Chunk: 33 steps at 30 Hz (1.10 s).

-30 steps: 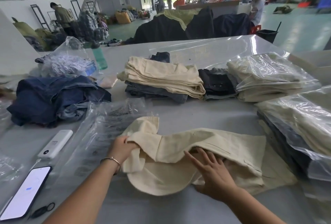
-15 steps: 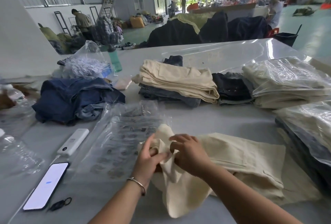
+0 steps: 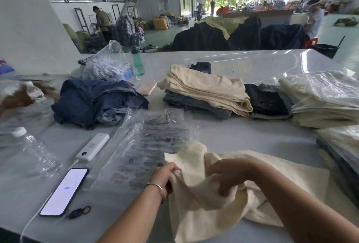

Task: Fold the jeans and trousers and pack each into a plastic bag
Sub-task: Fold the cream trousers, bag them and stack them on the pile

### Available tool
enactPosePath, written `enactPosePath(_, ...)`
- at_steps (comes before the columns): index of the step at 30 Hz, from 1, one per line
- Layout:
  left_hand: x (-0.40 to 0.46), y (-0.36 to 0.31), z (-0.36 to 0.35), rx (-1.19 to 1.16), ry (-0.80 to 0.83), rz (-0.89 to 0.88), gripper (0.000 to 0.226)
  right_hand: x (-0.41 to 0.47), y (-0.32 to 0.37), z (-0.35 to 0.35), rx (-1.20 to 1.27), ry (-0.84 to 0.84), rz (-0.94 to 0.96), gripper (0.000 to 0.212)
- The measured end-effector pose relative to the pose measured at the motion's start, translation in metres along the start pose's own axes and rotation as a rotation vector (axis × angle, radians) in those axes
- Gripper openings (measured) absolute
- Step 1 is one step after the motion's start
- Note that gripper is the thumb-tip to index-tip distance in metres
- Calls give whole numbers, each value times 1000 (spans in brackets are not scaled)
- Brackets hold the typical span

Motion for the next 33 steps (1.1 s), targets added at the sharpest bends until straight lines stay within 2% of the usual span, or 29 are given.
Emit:
enactPosePath(2,-3,-5,13,-89,22,-17,18,-7,-16,8,-111,-69,-115,41)
enactPosePath(3,-2,-9,26,-136,28,-44,26,-11,-24,15,-65,-185,-143,36)
enactPosePath(4,-4,-16,39,-175,24,-96,30,-15,-34,24,105,-356,-153,30)
enactPosePath(6,-10,-32,72,-286,-8,-244,31,-26,-57,42,676,-724,-122,27)
enactPosePath(7,-13,-40,90,-333,-76,-348,25,-33,-67,51,918,-881,-114,28)
enactPosePath(8,-17,-45,110,-321,-216,-463,18,-38,-74,59,1083,-992,-118,30)
enactPosePath(9,-22,-48,130,-202,-417,-564,14,-42,-78,66,1206,-1063,-116,35)
enactPosePath(11,-31,-45,160,145,-764,-650,14,-41,-77,79,1336,-1108,-116,42)
enactPosePath(12,-32,-38,165,289,-829,-608,18,-39,-71,86,1309,-1105,-131,41)
enactPosePath(14,-29,-18,165,538,-834,-437,33,-31,-50,96,1202,-1075,-83,38)
enactPosePath(16,-29,0,161,810,-894,-372,37,-19,-29,100,1114,-1047,28,33)
enactPosePath(19,-31,6,141,1068,-952,-532,56,-10,-16,96,1014,-1061,96,22)
enactPosePath(21,-31,6,106,1256,-833,-761,58,-16,-17,95,1042,-1101,155,20)
enactPosePath(23,-28,11,61,1391,-530,-977,49,-30,-20,99,1011,-1182,191,21)
enactPosePath(24,-25,17,37,1422,-333,-1026,45,-39,-19,103,977,-1211,205,24)
enactPosePath(26,-20,41,-7,1464,54,-920,53,-54,-17,112,946,-1225,265,33)
enactPosePath(28,-11,70,-42,1566,297,-771,74,-67,-13,123,908,-1240,339,39)
enactPosePath(30,-3,92,-66,1795,363,-719,85,-78,-9,130,895,-1229,391,39)
enactPosePath(31,-1,99,-73,1876,350,-718,79,-82,-9,133,881,-1224,404,39)
enactPosePath(33,2,96,-78,1887,255,-767,43,-91,-12,136,825,-1233,392,40)
Point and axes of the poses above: each hand's wrist, its own x-axis towards the middle knuckle, its own z-axis out of the back of the hand, y = z × x, the point moved 3 cm from there along x, towards the middle knuckle, and after that the axes turned 3 degrees about y, right-handed, at the moved point
